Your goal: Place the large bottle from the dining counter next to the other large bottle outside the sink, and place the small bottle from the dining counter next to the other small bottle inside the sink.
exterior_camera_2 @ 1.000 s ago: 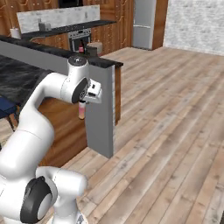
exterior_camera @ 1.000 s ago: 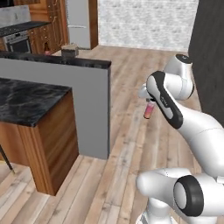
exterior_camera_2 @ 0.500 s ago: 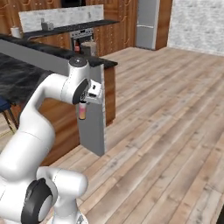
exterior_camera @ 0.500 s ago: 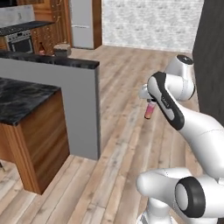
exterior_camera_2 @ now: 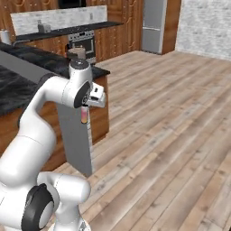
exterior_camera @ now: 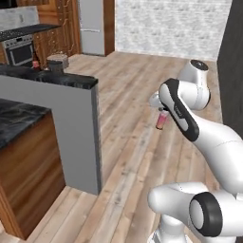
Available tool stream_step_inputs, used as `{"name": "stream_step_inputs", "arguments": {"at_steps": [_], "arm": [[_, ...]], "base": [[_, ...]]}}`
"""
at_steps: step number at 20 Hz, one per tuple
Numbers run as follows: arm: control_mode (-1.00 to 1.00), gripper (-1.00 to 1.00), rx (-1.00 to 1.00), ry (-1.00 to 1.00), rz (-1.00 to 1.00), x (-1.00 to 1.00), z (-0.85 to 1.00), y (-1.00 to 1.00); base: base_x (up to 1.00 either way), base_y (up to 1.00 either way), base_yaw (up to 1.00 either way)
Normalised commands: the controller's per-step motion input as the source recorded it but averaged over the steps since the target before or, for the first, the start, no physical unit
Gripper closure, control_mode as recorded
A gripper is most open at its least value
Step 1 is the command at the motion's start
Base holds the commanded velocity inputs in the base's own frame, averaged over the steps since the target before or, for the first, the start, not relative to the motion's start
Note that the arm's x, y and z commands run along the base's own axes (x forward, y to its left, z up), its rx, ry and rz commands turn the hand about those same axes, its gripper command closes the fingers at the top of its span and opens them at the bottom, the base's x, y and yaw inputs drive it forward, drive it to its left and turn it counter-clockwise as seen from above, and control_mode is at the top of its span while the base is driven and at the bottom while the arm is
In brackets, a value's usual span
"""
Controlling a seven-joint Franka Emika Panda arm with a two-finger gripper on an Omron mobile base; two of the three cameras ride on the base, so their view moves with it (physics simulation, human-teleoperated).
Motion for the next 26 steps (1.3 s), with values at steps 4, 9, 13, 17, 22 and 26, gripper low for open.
{"name": "stream_step_inputs", "arguments": {"at_steps": [4,9,13,17,22,26], "arm": [[1.00,1.00,0.00,0.00,0.00,0.00,0.00,0.00],[1.00,1.00,0.00,0.00,0.00,0.00,0.00,0.00],[1.00,1.00,0.00,0.00,0.00,0.00,0.00,0.00],[1.00,1.00,0.00,0.00,0.00,0.00,0.00,0.00],[1.00,1.00,0.00,0.00,0.00,0.00,0.00,0.00],[1.00,1.00,0.00,0.00,0.00,0.00,0.00,0.00]], "base": [[0.83,-0.67,0.07],[0.88,-0.48,0.09],[0.94,-0.31,0.11],[0.94,-0.30,0.11],[0.98,-0.25,0.11],[1.00,-0.19,0.10]]}}
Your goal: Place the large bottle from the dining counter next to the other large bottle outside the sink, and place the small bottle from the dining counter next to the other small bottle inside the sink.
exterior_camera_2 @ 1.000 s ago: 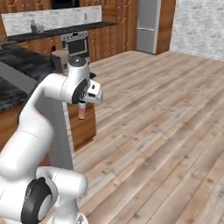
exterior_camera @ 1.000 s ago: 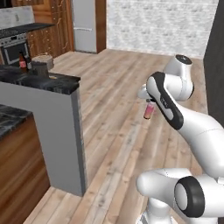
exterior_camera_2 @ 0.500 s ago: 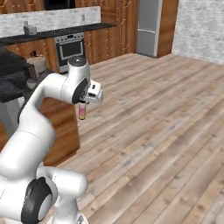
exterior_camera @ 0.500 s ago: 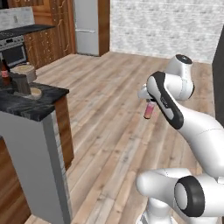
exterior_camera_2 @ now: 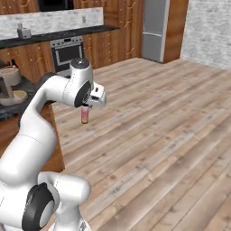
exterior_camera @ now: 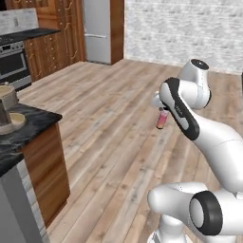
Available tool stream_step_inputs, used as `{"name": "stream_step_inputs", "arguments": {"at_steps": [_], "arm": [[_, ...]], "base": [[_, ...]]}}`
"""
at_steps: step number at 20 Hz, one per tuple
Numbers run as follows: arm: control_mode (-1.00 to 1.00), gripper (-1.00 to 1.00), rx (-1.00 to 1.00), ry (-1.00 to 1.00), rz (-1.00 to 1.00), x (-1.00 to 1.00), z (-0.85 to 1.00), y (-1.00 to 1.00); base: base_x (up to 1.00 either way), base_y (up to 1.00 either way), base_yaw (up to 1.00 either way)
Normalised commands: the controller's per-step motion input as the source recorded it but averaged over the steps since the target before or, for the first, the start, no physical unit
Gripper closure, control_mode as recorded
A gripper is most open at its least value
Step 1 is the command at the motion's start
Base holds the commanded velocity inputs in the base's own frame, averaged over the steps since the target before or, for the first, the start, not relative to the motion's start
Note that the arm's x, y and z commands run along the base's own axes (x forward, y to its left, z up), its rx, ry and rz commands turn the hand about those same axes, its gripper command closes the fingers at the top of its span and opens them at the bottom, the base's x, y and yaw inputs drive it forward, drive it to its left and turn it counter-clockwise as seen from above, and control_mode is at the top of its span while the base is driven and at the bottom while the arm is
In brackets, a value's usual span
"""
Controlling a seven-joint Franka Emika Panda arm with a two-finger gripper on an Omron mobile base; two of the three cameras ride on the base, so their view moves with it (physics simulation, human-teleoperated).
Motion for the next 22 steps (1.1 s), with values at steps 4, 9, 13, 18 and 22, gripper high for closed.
{"name": "stream_step_inputs", "arguments": {"at_steps": [4,9,13,18,22], "arm": [[1.00,1.00,0.00,0.00,0.00,0.00,0.00,0.00],[1.00,1.00,0.00,0.00,0.00,0.00,0.00,0.00],[1.00,1.00,0.00,0.00,0.00,0.00,0.00,0.00],[1.00,1.00,0.00,0.00,0.00,0.00,0.00,0.00],[1.00,1.00,0.00,0.00,0.00,0.00,0.00,0.00]], "base": [[1.00,-0.13,0.11],[1.00,-0.08,0.12],[0.96,-0.03,0.15],[0.72,-0.04,0.19],[0.53,-0.03,0.21]]}}
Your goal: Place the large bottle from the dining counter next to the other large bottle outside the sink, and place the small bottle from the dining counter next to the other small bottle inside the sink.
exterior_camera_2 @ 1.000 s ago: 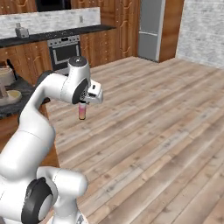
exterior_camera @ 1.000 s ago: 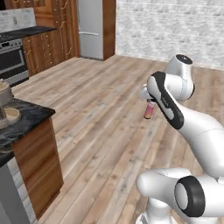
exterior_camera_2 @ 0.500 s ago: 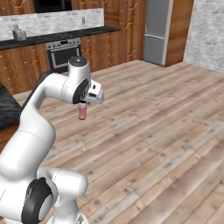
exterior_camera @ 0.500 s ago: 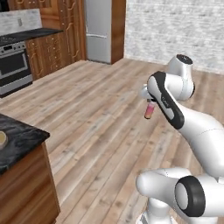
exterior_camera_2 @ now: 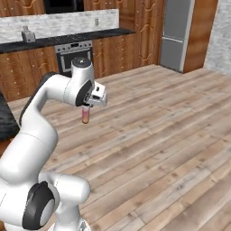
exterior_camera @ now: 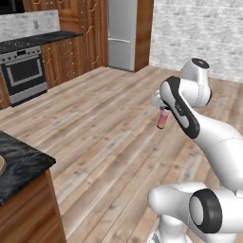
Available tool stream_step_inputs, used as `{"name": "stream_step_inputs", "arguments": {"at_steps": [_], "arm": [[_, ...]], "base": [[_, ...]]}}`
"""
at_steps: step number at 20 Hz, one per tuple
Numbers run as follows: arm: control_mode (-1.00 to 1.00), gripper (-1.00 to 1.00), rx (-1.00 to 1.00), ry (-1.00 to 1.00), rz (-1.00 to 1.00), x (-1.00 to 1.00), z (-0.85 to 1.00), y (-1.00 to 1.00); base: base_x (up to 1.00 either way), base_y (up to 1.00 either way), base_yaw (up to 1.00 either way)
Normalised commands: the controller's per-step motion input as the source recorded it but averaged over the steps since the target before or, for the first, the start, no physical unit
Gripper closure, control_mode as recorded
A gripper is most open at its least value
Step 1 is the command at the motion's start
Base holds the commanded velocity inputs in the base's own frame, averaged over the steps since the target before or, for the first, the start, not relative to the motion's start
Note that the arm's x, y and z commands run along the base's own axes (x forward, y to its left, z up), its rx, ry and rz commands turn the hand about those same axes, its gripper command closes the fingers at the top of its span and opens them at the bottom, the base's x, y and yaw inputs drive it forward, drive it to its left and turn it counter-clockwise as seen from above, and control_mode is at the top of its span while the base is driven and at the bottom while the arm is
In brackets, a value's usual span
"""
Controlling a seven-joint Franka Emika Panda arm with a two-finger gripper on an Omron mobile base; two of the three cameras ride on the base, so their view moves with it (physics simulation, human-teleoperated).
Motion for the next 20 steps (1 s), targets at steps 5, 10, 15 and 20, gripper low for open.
{"name": "stream_step_inputs", "arguments": {"at_steps": [5,10,15,20], "arm": [[1.00,1.00,0.00,0.00,0.00,0.00,0.00,0.00],[1.00,1.00,0.00,0.00,0.00,0.00,0.00,0.00],[1.00,1.00,0.00,0.00,0.00,0.00,0.00,0.00],[1.00,1.00,0.00,0.00,0.00,0.00,0.00,0.00]], "base": [[0.20,0.00,0.25],[0.00,0.00,0.25],[0.00,0.00,0.25],[0.00,0.00,0.25]]}}
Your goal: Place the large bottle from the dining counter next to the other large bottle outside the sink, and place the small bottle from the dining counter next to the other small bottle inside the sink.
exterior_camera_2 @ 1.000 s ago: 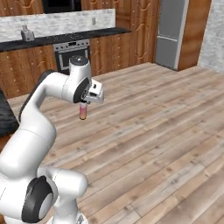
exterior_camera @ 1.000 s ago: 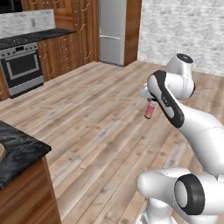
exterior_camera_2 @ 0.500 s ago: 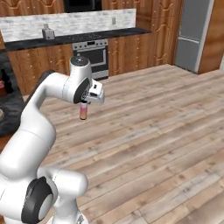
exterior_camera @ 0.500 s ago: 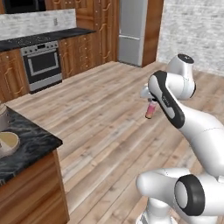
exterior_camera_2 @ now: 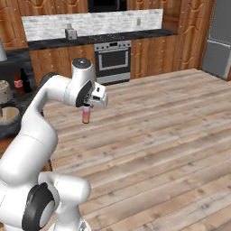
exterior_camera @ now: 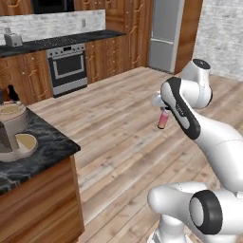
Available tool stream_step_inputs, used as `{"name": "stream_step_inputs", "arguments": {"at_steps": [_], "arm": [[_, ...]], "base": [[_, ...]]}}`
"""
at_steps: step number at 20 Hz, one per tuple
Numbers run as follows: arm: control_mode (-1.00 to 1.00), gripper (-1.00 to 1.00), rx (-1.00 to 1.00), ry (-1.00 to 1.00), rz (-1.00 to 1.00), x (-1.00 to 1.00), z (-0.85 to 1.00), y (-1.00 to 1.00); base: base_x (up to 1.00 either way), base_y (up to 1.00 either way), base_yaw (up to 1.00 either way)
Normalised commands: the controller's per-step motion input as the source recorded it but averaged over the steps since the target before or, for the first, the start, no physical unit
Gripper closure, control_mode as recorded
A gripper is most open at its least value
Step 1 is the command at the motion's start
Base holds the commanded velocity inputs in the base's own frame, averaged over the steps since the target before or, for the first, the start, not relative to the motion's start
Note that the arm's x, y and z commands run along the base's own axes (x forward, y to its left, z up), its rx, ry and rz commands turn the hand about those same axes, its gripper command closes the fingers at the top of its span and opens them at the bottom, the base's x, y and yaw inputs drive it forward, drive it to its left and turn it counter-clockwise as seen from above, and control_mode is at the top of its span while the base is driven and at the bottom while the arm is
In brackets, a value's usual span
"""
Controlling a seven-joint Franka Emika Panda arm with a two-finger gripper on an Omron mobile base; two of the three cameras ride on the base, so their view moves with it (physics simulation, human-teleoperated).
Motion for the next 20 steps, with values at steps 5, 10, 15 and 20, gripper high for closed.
{"name": "stream_step_inputs", "arguments": {"at_steps": [5,10,15,20], "arm": [[1.00,1.00,0.00,0.00,0.00,0.00,0.00,0.00],[1.00,1.00,0.00,0.00,0.00,0.00,0.00,0.00],[1.00,1.00,0.00,0.00,0.00,0.00,0.00,0.00],[1.00,1.00,0.00,0.00,0.00,0.00,0.00,0.00]], "base": [[0.00,0.00,0.25],[0.08,-0.19,0.21],[0.20,-0.30,0.19],[0.23,-0.45,0.16]]}}
